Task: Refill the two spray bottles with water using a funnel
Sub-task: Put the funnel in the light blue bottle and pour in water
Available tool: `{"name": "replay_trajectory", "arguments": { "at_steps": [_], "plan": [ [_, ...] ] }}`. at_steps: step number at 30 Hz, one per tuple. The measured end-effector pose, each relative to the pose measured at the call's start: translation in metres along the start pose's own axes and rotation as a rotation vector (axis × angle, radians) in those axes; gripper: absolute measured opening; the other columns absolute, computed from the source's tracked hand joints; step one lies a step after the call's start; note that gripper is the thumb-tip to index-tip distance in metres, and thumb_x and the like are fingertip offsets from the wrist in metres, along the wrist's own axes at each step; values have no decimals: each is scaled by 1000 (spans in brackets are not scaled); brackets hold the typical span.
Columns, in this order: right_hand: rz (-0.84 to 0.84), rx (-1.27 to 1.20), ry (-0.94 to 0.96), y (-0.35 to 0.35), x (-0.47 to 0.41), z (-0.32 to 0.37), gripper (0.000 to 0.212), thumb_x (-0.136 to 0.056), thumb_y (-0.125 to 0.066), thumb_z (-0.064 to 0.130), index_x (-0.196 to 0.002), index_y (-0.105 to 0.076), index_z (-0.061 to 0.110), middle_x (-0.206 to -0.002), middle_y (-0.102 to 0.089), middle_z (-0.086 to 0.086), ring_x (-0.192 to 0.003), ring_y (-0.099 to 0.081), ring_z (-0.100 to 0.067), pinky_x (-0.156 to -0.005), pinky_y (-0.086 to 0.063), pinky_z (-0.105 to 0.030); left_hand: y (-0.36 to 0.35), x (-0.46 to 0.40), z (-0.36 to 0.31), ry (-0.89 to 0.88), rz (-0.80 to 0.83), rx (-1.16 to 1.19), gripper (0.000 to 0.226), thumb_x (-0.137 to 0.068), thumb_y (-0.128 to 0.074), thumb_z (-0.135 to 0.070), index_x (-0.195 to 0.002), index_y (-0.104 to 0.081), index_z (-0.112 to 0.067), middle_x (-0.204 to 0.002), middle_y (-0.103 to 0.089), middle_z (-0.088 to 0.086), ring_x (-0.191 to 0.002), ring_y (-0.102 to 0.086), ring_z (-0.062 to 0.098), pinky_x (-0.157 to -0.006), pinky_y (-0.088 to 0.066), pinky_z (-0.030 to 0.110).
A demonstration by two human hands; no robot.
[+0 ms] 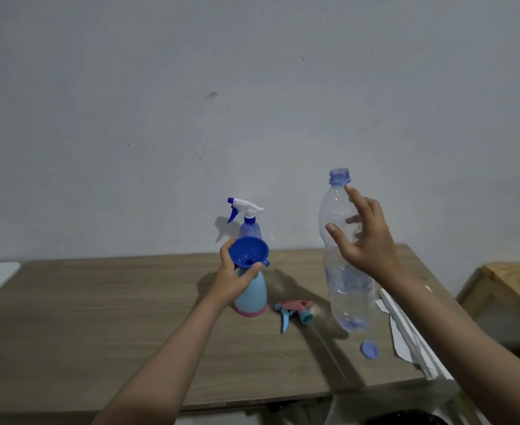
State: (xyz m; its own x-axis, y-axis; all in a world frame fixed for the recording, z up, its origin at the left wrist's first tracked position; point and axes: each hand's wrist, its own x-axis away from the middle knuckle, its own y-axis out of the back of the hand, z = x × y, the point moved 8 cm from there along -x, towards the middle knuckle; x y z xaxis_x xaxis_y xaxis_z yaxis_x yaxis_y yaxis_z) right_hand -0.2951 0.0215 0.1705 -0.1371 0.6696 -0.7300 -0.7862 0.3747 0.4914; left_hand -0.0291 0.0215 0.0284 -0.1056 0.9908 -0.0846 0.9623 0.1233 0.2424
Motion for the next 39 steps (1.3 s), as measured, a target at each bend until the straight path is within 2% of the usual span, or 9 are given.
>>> {"name": "replay_trajectory", "arguments": {
  "at_steps": [6,12,19,23,26,29,32,35,39],
  "plan": [
    [-123,-53,-94,-5,33,-35,74,-80,-62,44,-143,-25,32,-128,-40,-17,-100,-60,-27,-76,-55,-37,0,-1,0,4,-12,9,72,-84,-70,-25,-135,-19,-31,-125,-45,-8,-119,-50,17,-98,-43,32],
    [-230,-50,-164,10,41,-53,79,-79,-63,43,-145,-20,34,-128,-37,-18,-108,-56,-33,-90,-50,-42,0,1,0,9,-25,0,71,-84,-70,-27,-133,-19,-35,-127,-45,-6,-118,-51,17,-94,-43,30],
    [-344,197,-212,11,51,-49,85,-76,-64,47,-146,-21,25,-143,-23,-21,-127,-31,-32,-101,-36,-43,0,5,-5,7,-32,-4,72,-85,-69,-27,-136,-18,-32,-123,-44,-9,-115,-50,15,-88,-40,28],
    [-461,402,7,5,65,-8,78,-72,-70,33,-137,-33,13,-139,-25,-16,-129,-29,-36,-102,-29,-49,0,7,-3,22,-25,20,73,-85,-69,-29,-137,-18,-34,-128,-46,-8,-115,-51,13,-90,-41,28],
    [-344,337,248,-21,62,33,63,-74,-67,28,-130,-43,14,-133,-36,-16,-126,-36,-33,-102,-32,-56,1,6,0,44,-2,13,76,-85,-69,-33,-138,-15,-37,-129,-45,-9,-119,-50,14,-92,-41,29],
    [-115,177,379,-55,45,67,53,-76,-65,20,-124,-49,7,-125,-46,-14,-116,-45,-28,-97,-41,-43,3,5,4,78,7,-5,92,-80,-70,-44,-145,-5,-38,-140,-40,-7,-129,-44,17,-104,-40,37],
    [169,63,264,-96,23,75,51,-80,-63,23,-127,-52,7,-121,-52,-13,-112,-46,-23,-92,-45,-32,4,8,3,108,8,-5,116,-68,-73,-58,-147,8,-36,-150,-34,-1,-136,-37,19,-108,-37,44],
    [418,49,109,-137,6,72,62,-80,-66,31,-135,-44,14,-129,-45,-6,-118,-41,-21,-96,-46,-35,1,10,2,107,26,-1,122,-72,-78,-40,-148,16,-25,-135,-41,-9,-127,-41,10,-100,-38,31],
    [737,162,-80,-184,-5,58,91,-74,-72,51,-146,-25,22,-141,-33,-8,-127,-34,-30,-102,-40,-41,2,8,21,155,-16,12,96,-68,-84,-20,-142,-24,-21,-128,-50,-7,-120,-50,13,-93,-47,29]
  ]
}}
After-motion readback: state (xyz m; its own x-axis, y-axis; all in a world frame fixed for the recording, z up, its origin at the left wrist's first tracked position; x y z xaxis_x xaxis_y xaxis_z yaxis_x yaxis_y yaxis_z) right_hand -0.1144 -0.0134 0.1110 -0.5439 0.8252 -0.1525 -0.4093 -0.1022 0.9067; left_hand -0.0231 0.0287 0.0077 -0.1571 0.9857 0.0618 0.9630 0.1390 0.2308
